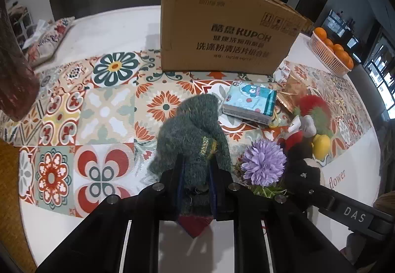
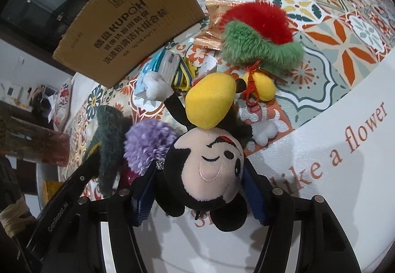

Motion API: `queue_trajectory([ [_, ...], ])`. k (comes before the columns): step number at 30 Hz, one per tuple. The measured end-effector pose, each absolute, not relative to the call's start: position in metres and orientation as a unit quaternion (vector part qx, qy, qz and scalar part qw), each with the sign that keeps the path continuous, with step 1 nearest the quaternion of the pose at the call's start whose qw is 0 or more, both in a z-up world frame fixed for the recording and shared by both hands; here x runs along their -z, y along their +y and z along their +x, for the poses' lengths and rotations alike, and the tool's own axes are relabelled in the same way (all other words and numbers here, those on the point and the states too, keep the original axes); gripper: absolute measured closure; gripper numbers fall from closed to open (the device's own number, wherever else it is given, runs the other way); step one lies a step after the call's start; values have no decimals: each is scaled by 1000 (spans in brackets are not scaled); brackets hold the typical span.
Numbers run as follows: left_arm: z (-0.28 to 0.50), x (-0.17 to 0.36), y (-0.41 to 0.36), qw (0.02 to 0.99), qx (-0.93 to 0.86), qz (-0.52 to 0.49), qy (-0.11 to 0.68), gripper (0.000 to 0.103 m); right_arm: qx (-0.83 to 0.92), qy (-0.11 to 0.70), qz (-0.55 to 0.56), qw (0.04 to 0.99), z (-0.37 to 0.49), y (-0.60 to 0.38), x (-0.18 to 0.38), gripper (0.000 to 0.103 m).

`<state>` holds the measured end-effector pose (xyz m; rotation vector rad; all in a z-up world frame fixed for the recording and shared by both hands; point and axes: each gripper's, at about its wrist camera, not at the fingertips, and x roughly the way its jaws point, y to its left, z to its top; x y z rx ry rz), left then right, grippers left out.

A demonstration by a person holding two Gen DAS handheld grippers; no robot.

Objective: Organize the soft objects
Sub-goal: 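Lift the green plush with the left tool while the right tool carries Mickey toward the box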

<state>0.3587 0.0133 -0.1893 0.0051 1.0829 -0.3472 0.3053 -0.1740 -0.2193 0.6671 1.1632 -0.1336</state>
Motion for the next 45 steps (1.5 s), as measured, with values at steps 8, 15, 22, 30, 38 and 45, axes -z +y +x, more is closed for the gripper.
queue_trajectory([
  [8,340,169,12,863,154,12,480,86,52,516,276,809,290,-172,195,39],
  [15,322,143,12,883,151,14,443,86,29,486,243,839,280,-166,168,39],
  [22,308,116,13,899,148,0,412,86,23,442,190,877,276,-163,136,39],
  [30,298,93,13,912,144,-17,383,86,3,414,172,894,272,-163,115,39],
  [38,290,75,14,923,140,-23,357,86,-11,387,154,909,270,-164,94,39],
  [45,289,53,12,933,146,-25,327,86,-32,358,141,922,275,-165,72,39],
])
